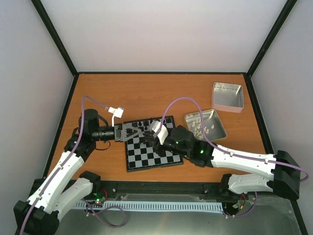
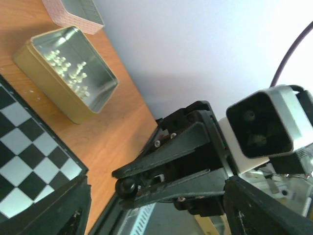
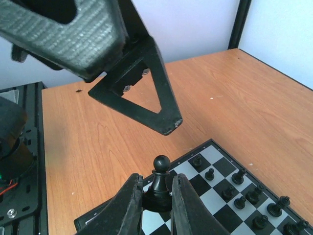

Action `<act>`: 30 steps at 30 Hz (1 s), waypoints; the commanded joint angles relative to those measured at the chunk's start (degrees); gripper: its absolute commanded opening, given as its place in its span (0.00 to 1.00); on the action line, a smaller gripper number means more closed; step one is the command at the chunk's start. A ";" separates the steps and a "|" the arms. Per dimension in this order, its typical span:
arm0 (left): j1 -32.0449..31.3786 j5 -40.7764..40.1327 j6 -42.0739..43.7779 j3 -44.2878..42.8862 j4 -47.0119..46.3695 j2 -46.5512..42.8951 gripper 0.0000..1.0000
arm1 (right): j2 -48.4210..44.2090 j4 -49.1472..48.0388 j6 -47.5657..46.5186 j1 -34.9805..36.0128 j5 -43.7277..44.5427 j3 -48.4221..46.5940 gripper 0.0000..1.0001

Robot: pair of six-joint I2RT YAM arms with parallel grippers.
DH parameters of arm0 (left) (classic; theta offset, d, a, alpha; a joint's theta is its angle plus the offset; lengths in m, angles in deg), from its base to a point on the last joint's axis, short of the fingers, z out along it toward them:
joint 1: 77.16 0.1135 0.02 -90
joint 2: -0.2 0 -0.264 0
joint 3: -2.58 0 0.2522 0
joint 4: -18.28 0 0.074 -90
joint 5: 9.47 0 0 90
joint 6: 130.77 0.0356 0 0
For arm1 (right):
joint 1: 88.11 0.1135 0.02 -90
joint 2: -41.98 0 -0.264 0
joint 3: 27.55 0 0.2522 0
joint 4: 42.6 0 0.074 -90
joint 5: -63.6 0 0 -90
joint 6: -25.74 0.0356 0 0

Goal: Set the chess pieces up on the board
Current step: Place the chess piece on the chessboard.

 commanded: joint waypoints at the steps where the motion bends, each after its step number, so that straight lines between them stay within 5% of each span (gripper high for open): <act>1: 0.19 6.45 -3.68 -0.07 -4.58 2.09 0.71 | -0.40 0.10 -5.82 -0.19 -3.25 -1.83 0.14; 25: 0.19 6.29 -2.50 2.42 -3.94 4.19 0.01 | 3.65 0.78 -6.94 -0.18 -3.68 -5.38 0.16; 27: 0.19 5.12 -1.92 2.26 -3.81 4.28 0.01 | 3.64 1.62 -5.56 -0.19 -2.91 -5.57 0.24; 30: 0.20 0.38 0.54 1.26 -0.93 4.63 0.01 | 3.69 4.24 -1.72 -0.32 0.13 -6.08 0.52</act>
